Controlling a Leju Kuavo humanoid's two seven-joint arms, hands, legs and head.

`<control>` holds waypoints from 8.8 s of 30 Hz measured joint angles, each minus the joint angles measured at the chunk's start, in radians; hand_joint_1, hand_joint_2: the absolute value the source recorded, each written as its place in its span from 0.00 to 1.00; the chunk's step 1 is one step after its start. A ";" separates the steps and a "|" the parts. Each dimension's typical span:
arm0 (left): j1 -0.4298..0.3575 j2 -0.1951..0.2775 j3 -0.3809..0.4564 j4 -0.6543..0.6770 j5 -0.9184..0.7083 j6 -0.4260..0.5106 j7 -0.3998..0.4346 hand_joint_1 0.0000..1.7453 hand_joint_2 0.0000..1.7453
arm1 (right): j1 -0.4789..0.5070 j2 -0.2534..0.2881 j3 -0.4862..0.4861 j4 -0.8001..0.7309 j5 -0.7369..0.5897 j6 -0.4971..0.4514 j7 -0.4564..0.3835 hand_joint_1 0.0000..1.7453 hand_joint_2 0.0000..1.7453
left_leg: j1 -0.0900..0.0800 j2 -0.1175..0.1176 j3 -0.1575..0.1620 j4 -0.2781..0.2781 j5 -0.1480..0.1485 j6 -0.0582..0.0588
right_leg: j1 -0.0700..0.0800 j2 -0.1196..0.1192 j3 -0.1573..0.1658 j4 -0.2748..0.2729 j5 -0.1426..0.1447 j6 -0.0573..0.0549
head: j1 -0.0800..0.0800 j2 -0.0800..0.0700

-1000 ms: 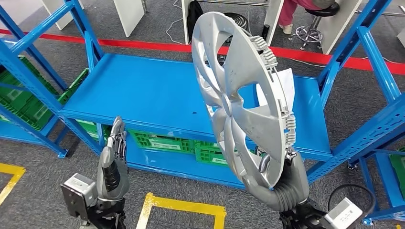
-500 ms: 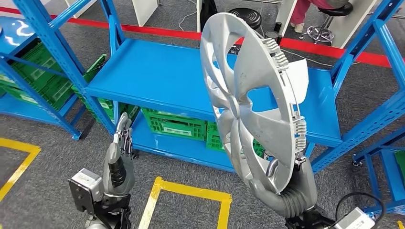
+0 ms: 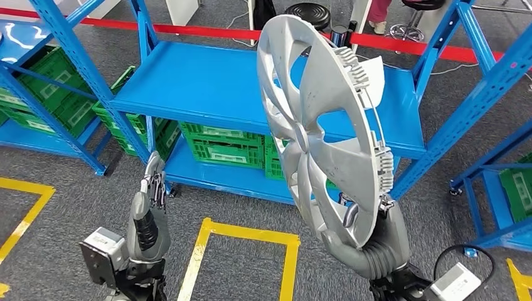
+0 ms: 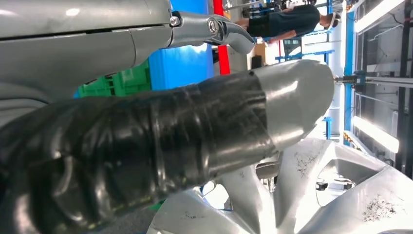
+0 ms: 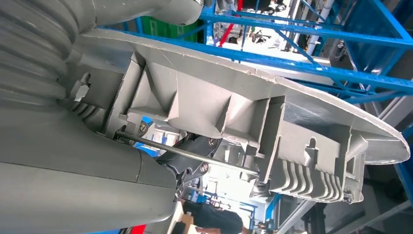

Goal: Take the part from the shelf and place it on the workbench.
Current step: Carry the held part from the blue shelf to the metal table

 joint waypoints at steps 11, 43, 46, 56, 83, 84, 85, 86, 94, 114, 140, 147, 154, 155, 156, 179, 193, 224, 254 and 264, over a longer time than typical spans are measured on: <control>-0.001 0.000 -0.001 0.005 0.000 -0.002 -0.008 0.00 0.00 | 0.007 -0.001 0.000 -0.002 0.013 0.003 -0.008 1.00 1.00 | -0.028 0.005 -0.056 -0.102 0.069 0.076 | 0.003 0.004 -0.082 0.301 -0.162 0.031 | 0.038 0.000; -0.001 0.000 0.001 0.008 0.010 -0.002 -0.013 0.00 0.00 | -0.001 0.002 0.018 -0.006 0.029 0.009 -0.013 1.00 1.00 | -0.029 0.007 -0.068 -0.095 0.076 0.073 | 0.017 0.000 -0.021 0.286 -0.132 0.016 | 0.052 0.000; -0.001 0.000 0.001 0.008 0.010 -0.002 -0.013 0.00 0.00 | -0.003 0.002 0.019 -0.007 0.031 0.011 -0.013 1.00 1.00 | -0.034 0.007 -0.113 -0.079 0.104 0.065 | 0.023 0.000 0.132 0.077 -0.119 -0.004 | 0.059 0.000; 0.004 0.002 0.004 0.008 0.010 -0.002 -0.013 0.00 0.00 | -0.013 0.007 0.026 -0.006 0.031 0.013 -0.012 1.00 1.00 | -0.020 0.003 -0.204 0.193 -0.054 0.011 | 0.023 -0.007 0.087 -0.028 -0.052 -0.039 | 0.030 0.000; 0.034 0.033 0.061 -0.021 0.035 0.004 0.000 0.00 0.00 | -0.044 0.035 0.052 0.003 0.040 0.014 0.005 1.00 1.00 | -0.023 0.003 -0.167 -0.030 0.074 0.021 | 0.023 -0.006 0.130 -0.033 -0.092 -0.036 | 0.049 0.000; 0.035 0.035 0.064 -0.022 0.035 0.004 0.000 0.00 0.00 | -0.045 0.037 0.053 0.003 0.040 0.014 0.005 1.00 1.00 | -0.021 0.003 -0.181 0.024 0.015 0.014 | 0.023 -0.007 0.118 -0.033 -0.078 -0.040 | 0.042 0.000; 0.035 0.037 0.066 -0.022 0.036 0.004 0.000 0.00 0.00 | -0.045 0.039 0.053 0.004 0.040 0.014 0.005 1.00 1.00 | -0.018 0.003 -0.194 0.090 -0.034 0.008 | 0.023 -0.007 0.104 -0.032 -0.063 -0.042 | 0.036 0.000; 0.035 0.039 0.067 -0.023 0.036 0.004 0.000 0.00 0.00 | -0.045 0.041 0.054 0.004 0.040 0.014 0.005 1.00 1.00 | -0.016 0.003 -0.202 0.153 -0.059 0.004 | 0.023 -0.007 0.087 -0.030 -0.048 -0.041 | 0.031 0.000; 0.033 0.047 0.075 -0.031 0.036 0.003 0.000 0.00 0.00 | -0.047 0.049 0.057 0.009 0.041 0.014 0.006 1.00 1.00 | -0.013 0.001 0.060 -0.090 -0.042 0.021 | 0.021 -0.007 -0.030 0.004 0.040 -0.007 | 0.012 0.000; 0.049 0.061 0.101 -0.042 0.081 -0.006 -0.016 0.00 0.00 | -0.072 0.071 0.081 0.030 0.085 0.006 0.012 1.00 1.00 | -0.017 0.005 -0.160 0.000 0.052 0.015 | 0.024 -0.005 0.154 -0.039 -0.102 -0.042 | 0.049 0.000; 0.066 0.070 0.134 -0.046 0.052 -0.019 -0.034 0.00 0.00 | -0.086 0.086 0.119 0.051 0.148 -0.006 0.041 1.00 1.00 | -0.020 0.004 -0.036 -0.076 0.041 0.046 | 0.025 -0.004 0.079 -0.010 -0.051 -0.010 | 0.046 0.000; 0.066 0.070 0.134 -0.046 0.052 -0.017 -0.034 0.00 0.00 | -0.085 0.086 0.119 0.051 0.131 -0.001 0.039 1.00 1.00 | -0.020 0.004 -0.035 -0.077 0.042 0.046 | 0.025 -0.004 0.078 -0.010 -0.050 -0.008 | 0.045 0.000; 0.066 0.070 0.134 -0.046 0.052 -0.017 -0.035 0.00 0.00 | -0.084 0.086 0.119 0.051 0.127 0.003 0.036 1.00 1.00 | -0.019 0.004 -0.035 -0.080 0.044 0.043 | 0.025 -0.004 0.076 -0.010 -0.050 -0.008 | 0.044 0.000; 0.066 0.070 0.133 -0.046 0.052 -0.017 -0.035 0.00 0.00 | -0.084 0.086 0.119 0.051 0.127 0.003 0.036 1.00 1.00 | -0.019 0.004 -0.035 -0.080 0.044 0.043 | 0.026 -0.004 0.076 -0.010 -0.050 -0.008 | 0.043 0.000; 0.066 0.070 0.133 -0.046 0.052 -0.017 -0.035 0.00 0.00 | -0.083 0.086 0.119 0.051 0.127 0.003 0.035 1.00 1.00 | -0.019 0.004 -0.035 -0.080 0.044 0.043 | 0.026 -0.004 0.076 -0.010 -0.050 -0.008 | 0.043 0.000; 0.067 0.068 0.133 -0.046 0.053 -0.016 -0.041 0.00 0.00 | -0.072 0.086 0.119 0.051 0.134 -0.007 -0.006 1.00 1.00 | -0.018 0.004 -0.034 -0.081 0.046 0.042 | 0.026 -0.004 0.076 -0.010 -0.049 -0.007 | 0.044 0.000; 0.067 0.068 0.133 -0.046 0.050 -0.019 -0.041 0.00 0.00 | -0.063 0.086 0.119 0.051 0.141 -0.017 -0.007 1.00 1.00 | -0.018 0.004 -0.034 -0.081 0.048 0.042 | 0.026 -0.004 0.076 -0.010 -0.047 -0.007 | 0.043 0.000; 0.069 0.058 0.133 -0.048 0.047 -0.036 -0.037 0.00 0.00 | -0.051 0.091 0.117 0.051 0.154 -0.006 -0.026 1.00 1.00 | -0.013 -0.006 -0.029 -0.107 0.062 0.066 | 0.013 0.003 -0.069 0.280 -0.171 0.020 | 0.056 0.000; 0.069 0.047 0.136 -0.048 0.039 -0.054 -0.040 0.00 0.00 | -0.041 0.095 0.115 0.046 0.182 -0.006 -0.022 1.00 1.00 | -0.020 -0.032 -0.067 -0.079 0.071 0.066 | 0.022 -0.001 -0.056 0.297 -0.202 0.012 | 0.034 0.000; 0.081 0.043 0.138 -0.048 0.037 -0.062 -0.043 0.00 0.00 | -0.039 0.096 0.113 0.042 0.189 -0.003 -0.020 1.00 1.00 | -0.012 -0.116 -0.100 -0.063 0.078 0.031 | 0.020 0.048 0.073 0.001 -0.057 -0.030 | 0.055 0.000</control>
